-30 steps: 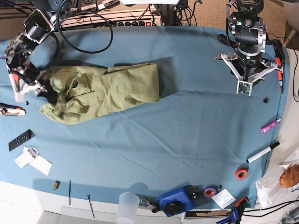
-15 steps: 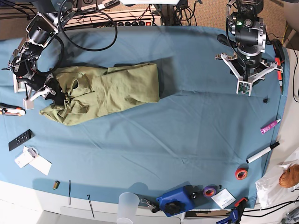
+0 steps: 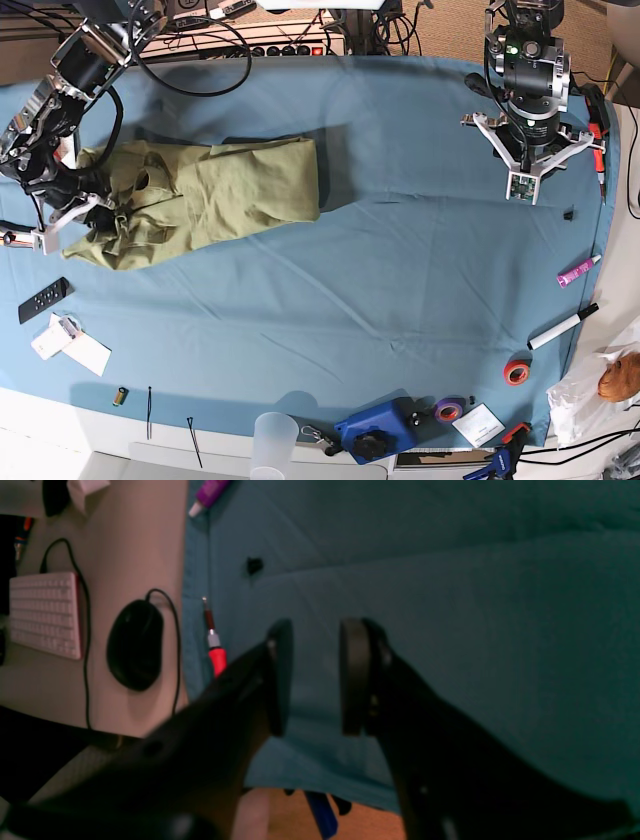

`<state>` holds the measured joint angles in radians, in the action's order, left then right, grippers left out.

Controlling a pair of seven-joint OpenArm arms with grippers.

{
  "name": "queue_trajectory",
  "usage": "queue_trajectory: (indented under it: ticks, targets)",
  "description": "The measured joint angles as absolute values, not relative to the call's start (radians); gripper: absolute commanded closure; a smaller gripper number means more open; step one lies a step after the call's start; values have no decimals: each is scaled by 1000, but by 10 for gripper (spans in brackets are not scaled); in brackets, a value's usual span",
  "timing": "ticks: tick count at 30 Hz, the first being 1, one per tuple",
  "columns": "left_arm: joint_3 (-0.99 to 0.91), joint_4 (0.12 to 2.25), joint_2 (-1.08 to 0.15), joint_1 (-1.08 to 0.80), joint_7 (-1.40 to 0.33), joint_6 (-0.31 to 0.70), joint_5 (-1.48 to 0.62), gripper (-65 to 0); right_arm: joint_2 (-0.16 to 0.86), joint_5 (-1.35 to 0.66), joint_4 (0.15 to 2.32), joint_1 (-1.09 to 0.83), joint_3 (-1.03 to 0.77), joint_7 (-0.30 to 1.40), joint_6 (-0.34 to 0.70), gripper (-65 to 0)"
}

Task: Layout the t-shirt on the table in an organized manner, then fold the t-shirt properly
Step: 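Grasp the collar end with the right gripper and fold it toward the hem, then press the folded bundle down with the right gripper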

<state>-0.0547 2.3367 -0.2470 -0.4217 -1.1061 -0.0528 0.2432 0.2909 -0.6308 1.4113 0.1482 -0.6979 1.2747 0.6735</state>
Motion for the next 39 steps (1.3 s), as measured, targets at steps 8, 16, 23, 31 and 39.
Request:
queue_trajectory:
  ticks: [8, 16, 23, 31, 39]
  targets:
    - [-54, 2337, -247, -488, -1123, -67, 257, -150, 206, -597, 1639, 60, -659, 1287, 672, 0]
    - [-55, 2337, -247, -488, -1139, -109, 348, -150, 195, -508, 1928, -30, -419, 1245, 582, 0]
    - [-249, 2337, -247, -487, -1140, -107, 317, -150, 197, -467, 1968, -36, -197, 1257, 550, 0]
    - [-561, 2337, -244, -496, -1145, -45, 87, -150, 200, -404, 1967, -36, 22, 1257, 516, 0]
    - [-748, 2337, -244, -504, -1137, 6, -110, -150, 202, -224, 1967, -36, 221, 1253, 443, 0]
